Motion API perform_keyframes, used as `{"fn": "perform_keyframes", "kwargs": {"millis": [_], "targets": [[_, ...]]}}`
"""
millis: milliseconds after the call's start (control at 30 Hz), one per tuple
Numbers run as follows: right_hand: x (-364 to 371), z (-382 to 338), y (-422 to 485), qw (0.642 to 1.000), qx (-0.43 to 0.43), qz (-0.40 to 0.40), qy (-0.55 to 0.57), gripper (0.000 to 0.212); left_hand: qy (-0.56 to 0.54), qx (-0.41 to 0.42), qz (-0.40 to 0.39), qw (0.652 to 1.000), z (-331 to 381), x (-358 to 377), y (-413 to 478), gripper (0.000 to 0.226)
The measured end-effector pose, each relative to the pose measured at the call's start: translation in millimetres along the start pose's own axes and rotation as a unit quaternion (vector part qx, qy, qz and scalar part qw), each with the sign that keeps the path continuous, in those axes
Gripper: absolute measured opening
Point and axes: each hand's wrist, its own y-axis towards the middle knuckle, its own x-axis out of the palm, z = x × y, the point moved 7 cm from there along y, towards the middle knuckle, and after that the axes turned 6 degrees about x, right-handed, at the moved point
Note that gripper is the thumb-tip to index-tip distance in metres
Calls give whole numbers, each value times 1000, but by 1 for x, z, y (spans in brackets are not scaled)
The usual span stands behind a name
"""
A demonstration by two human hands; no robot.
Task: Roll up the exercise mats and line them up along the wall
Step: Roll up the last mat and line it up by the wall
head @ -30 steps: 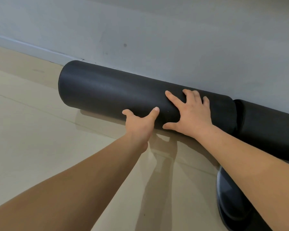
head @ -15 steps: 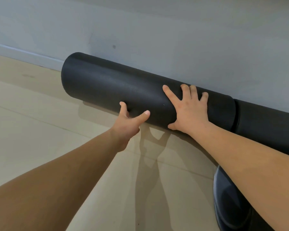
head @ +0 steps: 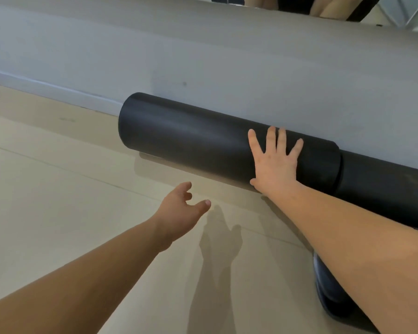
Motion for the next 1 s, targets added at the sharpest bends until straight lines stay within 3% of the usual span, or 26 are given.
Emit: {"fn": "perform_keyframes", "kwargs": {"millis": [100,167,233,300,533,700,800,1000], "targets": [[-22,-29,-27,998,-45,-16,42,113,62,1,-41,997,-22,-20,-31,83],[-39,-60,-52,991,-95,-36,88,84,87,-11,-61,994,-43,-43,-57,86],[-54,-93,-77,978,-133,-86,136,57,108,-18,-62,992,-65,-74,-82,86],[-72,-128,-104,963,-166,-144,158,48,118,-25,-42,992,-83,-110,-108,83],[-161,-281,-206,922,-344,-155,89,44,56,-65,75,994,-165,-232,-239,75],[-233,-411,-310,862,-474,-161,77,50,-7,-137,157,978,-233,-292,-367,72],[-269,-478,-380,826,-535,-164,72,50,-76,-188,226,953,-273,-317,-455,64],[-306,-593,-533,765,-612,-177,94,49,-114,-253,347,896,-393,-380,-613,66]]}}
